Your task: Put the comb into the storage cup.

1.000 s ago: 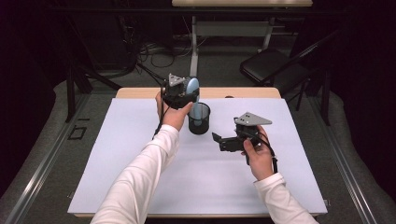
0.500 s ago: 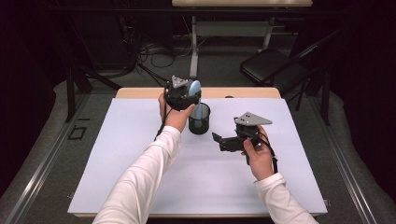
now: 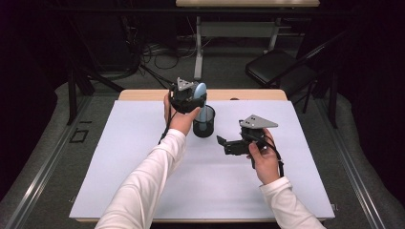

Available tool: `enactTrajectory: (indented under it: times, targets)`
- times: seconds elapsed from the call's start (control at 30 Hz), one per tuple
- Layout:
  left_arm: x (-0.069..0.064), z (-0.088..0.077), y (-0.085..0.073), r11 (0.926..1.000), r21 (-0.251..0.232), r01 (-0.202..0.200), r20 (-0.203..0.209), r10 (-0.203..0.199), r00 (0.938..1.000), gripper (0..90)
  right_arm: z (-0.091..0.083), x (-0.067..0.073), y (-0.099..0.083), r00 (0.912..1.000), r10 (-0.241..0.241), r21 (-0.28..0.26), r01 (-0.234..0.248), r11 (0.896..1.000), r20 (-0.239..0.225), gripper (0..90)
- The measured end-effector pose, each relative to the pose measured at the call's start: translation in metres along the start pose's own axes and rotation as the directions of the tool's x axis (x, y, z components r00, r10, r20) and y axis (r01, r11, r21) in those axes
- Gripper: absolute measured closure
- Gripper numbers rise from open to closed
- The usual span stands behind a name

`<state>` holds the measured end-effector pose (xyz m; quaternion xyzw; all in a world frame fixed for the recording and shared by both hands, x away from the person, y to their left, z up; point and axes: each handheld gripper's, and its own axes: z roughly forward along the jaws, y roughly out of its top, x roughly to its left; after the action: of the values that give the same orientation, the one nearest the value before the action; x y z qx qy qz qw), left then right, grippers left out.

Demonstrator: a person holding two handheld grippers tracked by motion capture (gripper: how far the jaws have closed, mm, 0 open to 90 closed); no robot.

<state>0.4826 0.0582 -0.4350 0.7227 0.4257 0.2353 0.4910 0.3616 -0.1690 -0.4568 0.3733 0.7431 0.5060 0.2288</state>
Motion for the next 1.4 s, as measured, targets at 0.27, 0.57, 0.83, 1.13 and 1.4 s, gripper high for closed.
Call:
enactTrajectory:
  times: [0.27, 0.57, 0.83, 1.13, 1.4]
  targets:
    - [-0.0007, 0.0008, -0.0003, 1.0, -0.001, -0.001, 0.007, 0.001, 1.0, 46.6, 0.0002, -0.0002, -0.0001, 1.0, -0.001, 0.001, 0.001, 1.0, -0.001, 0.0]
    - [-0.0014, 0.0009, 0.0, 1.0, 0.0, -0.009, 0.007, 0.009, 0.9999, 46.0, 0.0004, 0.0002, -0.0001, 1.0, -0.001, 0.003, 0.001, 1.0, -0.001, 0.0]
    - [-0.0007, 0.0004, 0.001, 0.9999, -0.003, -0.017, 0.012, 0.017, 0.9998, 45.2, 0.0008, 0.0007, -0.0002, 1.0, -0.001, 0.005, 0.001, 1.0, -0.001, 0.0]
    - [-0.0012, -0.0005, 0.0018, 0.9995, -0.015, -0.027, -0.003, 0.027, 0.9996, 42.6, 0.0008, 0.0009, -0.0002, 1.0, -0.003, 0.004, 0.003, 1.0, 0.0, 0.0]
    - [0.0011, -0.0008, 0.0014, 0.9997, -0.023, -0.002, -0.002, 0.002, 1.0, 34.2, 0.0007, 0.001, -0.0002, 1.0, -0.003, 0.003, 0.003, 1.0, 0.001, 0.0]
